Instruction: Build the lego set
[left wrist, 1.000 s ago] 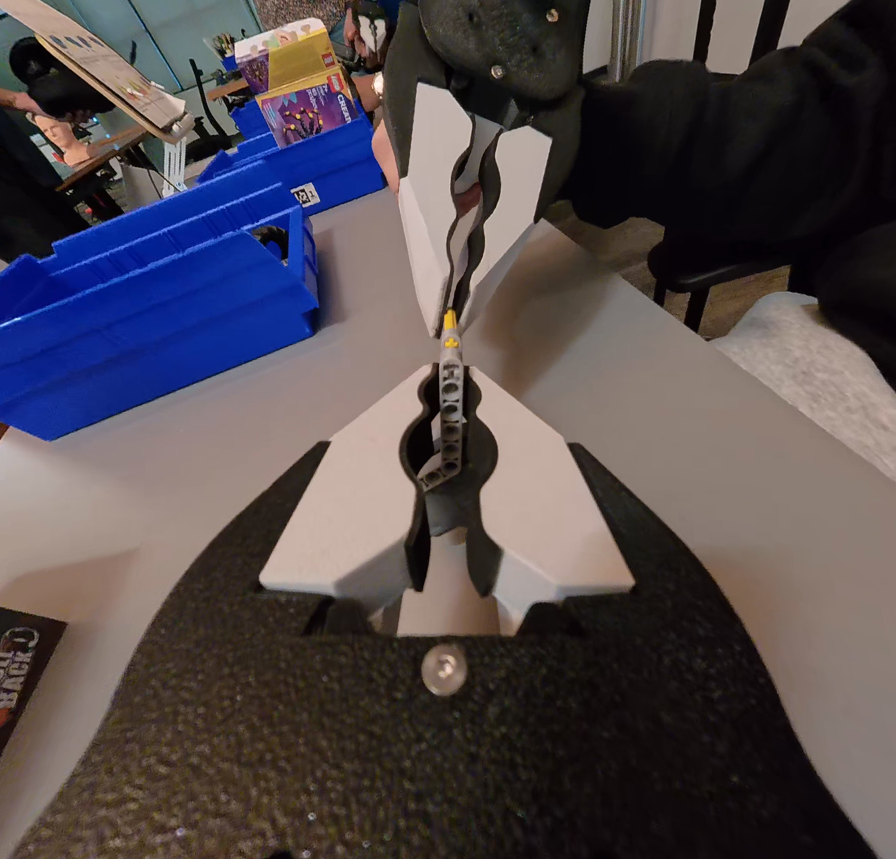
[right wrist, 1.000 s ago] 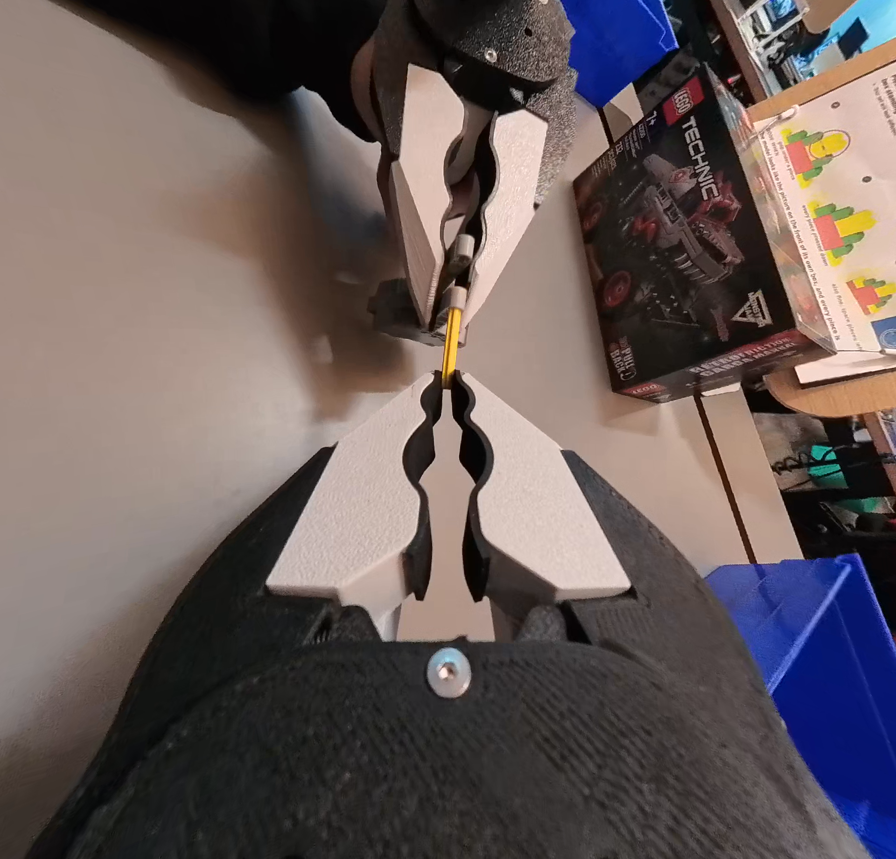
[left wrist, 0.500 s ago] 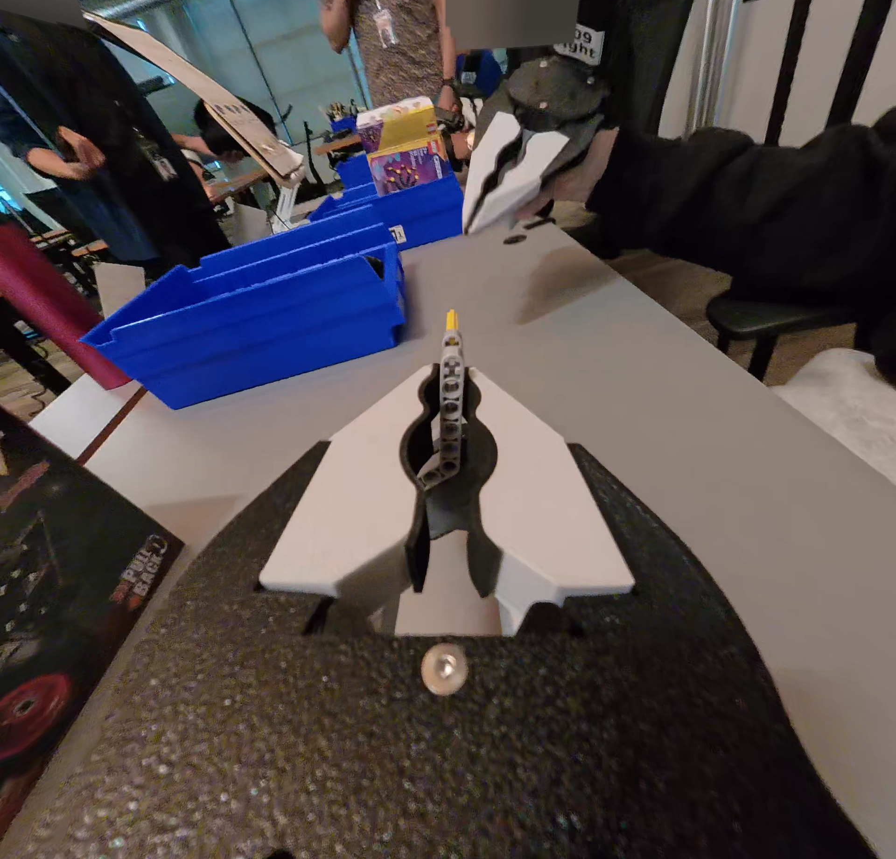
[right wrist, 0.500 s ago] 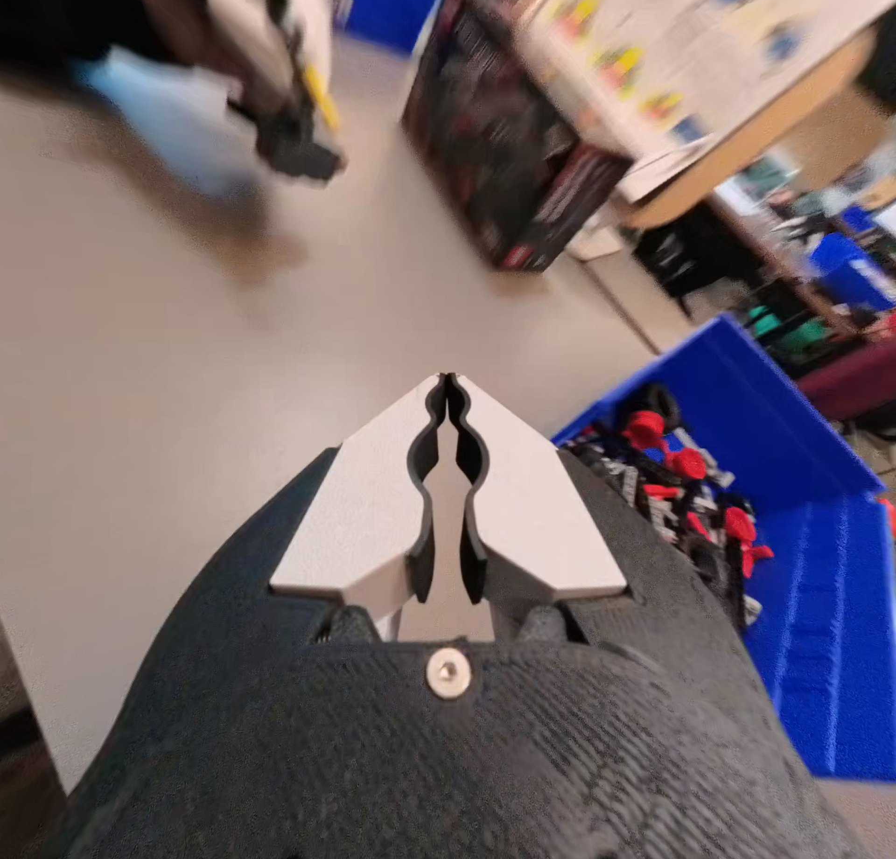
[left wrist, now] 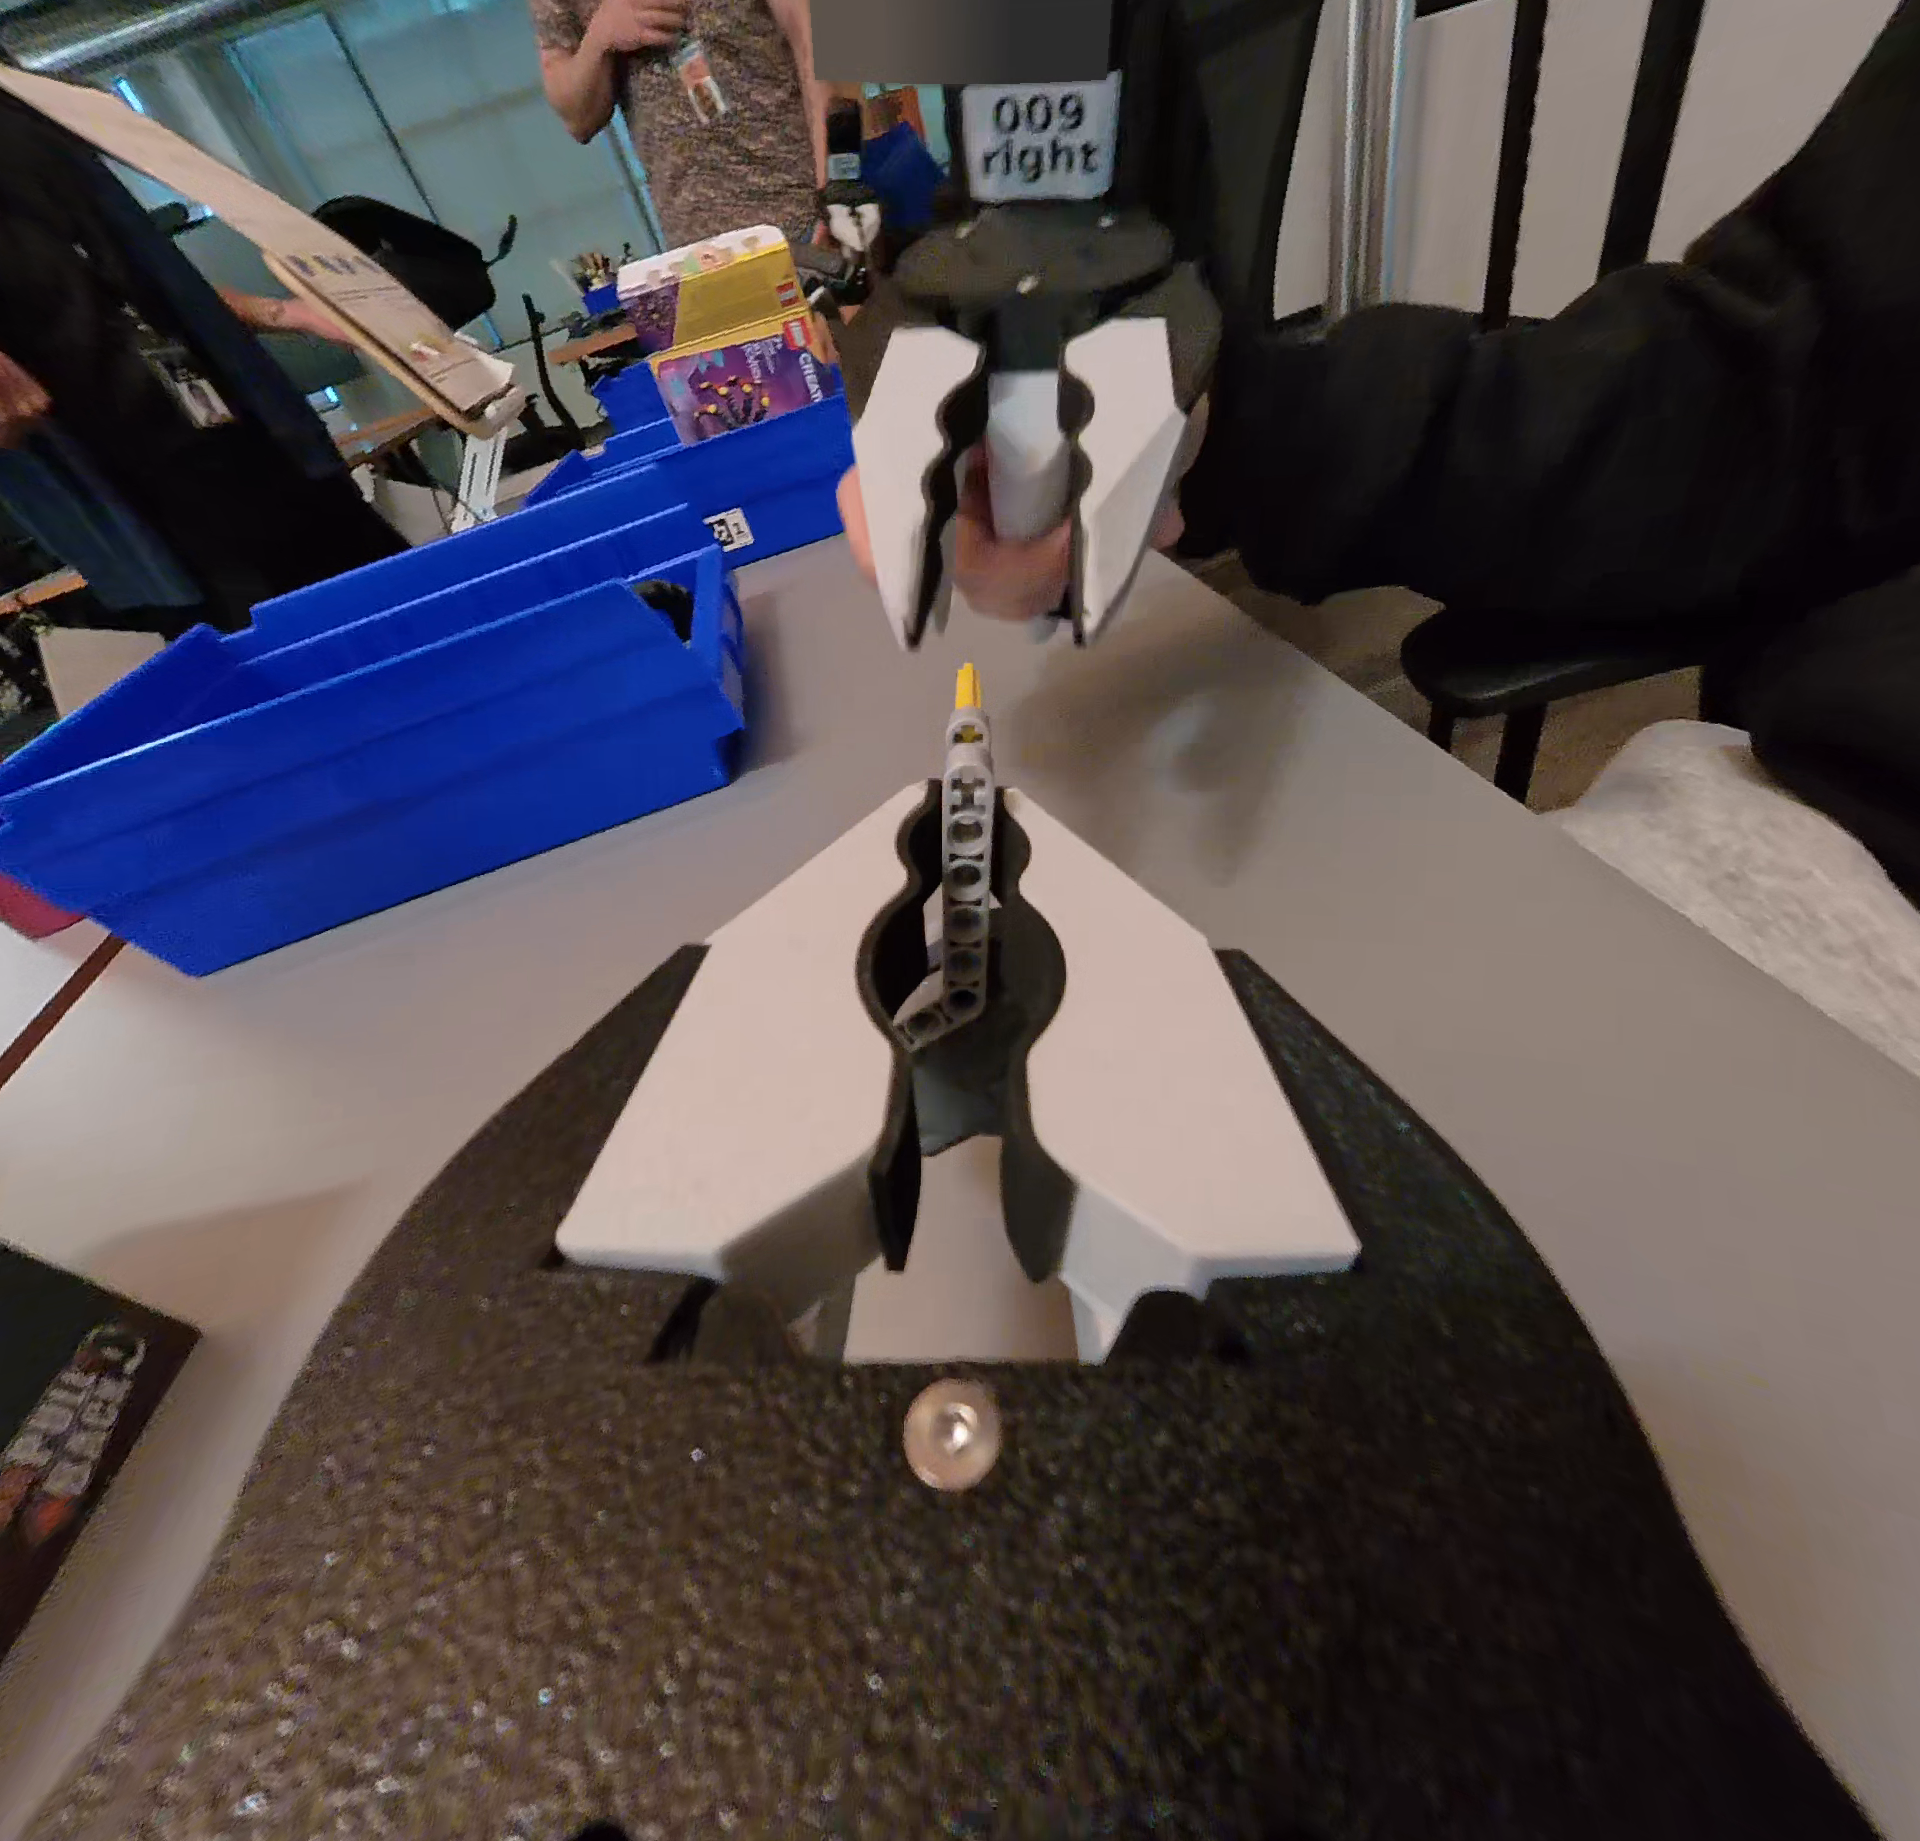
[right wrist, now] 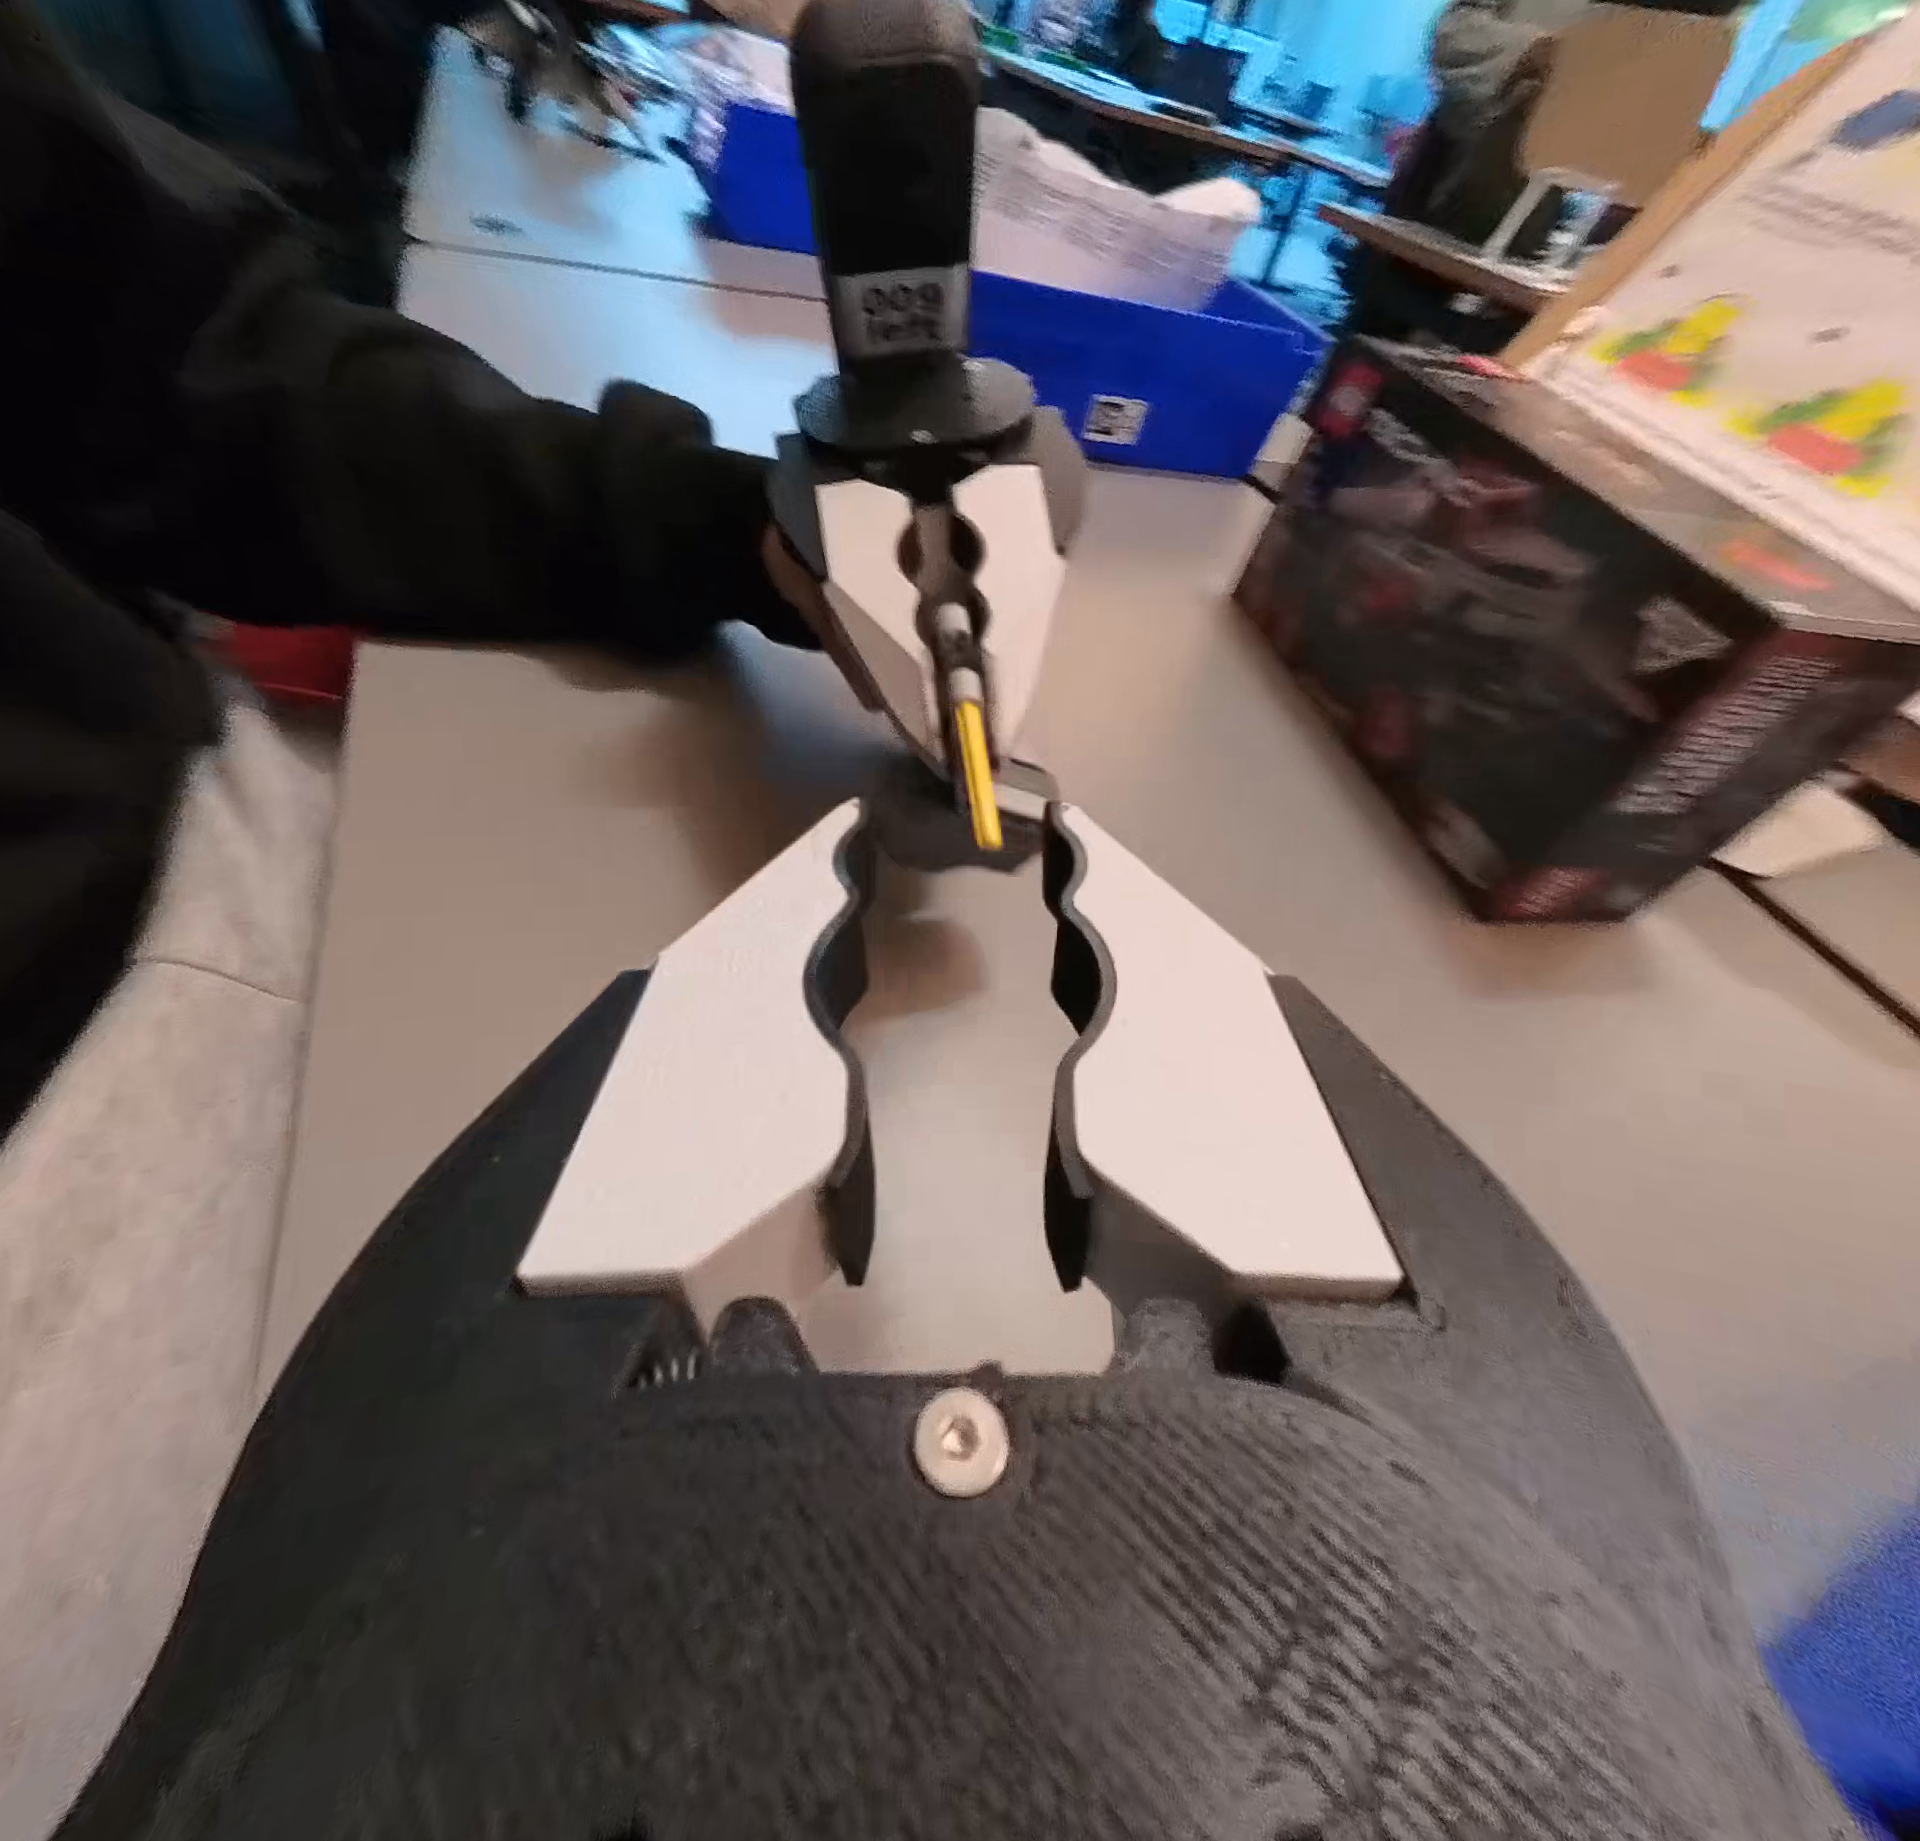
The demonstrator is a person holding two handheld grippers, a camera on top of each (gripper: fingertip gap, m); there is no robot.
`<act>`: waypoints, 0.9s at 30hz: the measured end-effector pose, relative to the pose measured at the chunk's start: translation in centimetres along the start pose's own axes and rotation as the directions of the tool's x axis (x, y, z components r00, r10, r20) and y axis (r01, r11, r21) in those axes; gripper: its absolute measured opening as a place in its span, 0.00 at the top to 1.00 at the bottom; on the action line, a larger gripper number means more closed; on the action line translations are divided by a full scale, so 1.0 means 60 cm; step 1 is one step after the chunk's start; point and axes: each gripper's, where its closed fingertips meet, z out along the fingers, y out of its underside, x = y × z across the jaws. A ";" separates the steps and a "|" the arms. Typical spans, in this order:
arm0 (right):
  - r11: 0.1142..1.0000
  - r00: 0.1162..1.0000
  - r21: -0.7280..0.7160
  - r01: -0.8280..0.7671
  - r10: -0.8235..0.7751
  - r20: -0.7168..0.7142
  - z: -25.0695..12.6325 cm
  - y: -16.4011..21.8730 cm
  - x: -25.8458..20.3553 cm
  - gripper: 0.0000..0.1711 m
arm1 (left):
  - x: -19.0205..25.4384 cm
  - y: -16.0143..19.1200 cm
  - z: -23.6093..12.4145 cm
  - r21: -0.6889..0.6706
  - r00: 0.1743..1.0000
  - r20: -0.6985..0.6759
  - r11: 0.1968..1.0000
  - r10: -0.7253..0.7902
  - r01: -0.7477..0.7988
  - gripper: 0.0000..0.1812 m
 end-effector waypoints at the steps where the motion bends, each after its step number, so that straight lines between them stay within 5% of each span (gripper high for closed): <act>1: 1.000 1.000 0.020 -0.023 0.022 0.018 0.011 -0.002 -0.004 0.84 | 0.004 -0.001 0.002 0.003 1.000 -0.009 1.000 0.005 -0.005 0.97; 4: 0.993 0.996 0.098 -0.070 0.065 0.061 0.024 -0.019 -0.013 1.00 | 0.010 -0.006 0.005 0.024 1.000 -0.030 1.000 0.002 -0.001 0.98; 11: 0.999 0.999 -0.016 0.048 -0.048 -0.006 -0.004 0.000 0.005 1.00 | -0.015 -0.012 -0.026 0.069 0.999 0.016 0.997 -0.032 0.031 0.98; 21: 1.000 0.944 -0.003 -0.031 0.029 -0.328 -0.145 0.042 0.110 1.00 | -0.026 0.026 -0.022 -0.029 0.998 0.056 0.999 -0.039 0.040 0.98; 27: 0.988 0.824 -0.078 -0.134 0.068 -0.563 -0.215 0.077 0.199 1.00 | -0.020 0.029 -0.015 -0.051 0.999 0.045 0.998 -0.026 0.028 0.97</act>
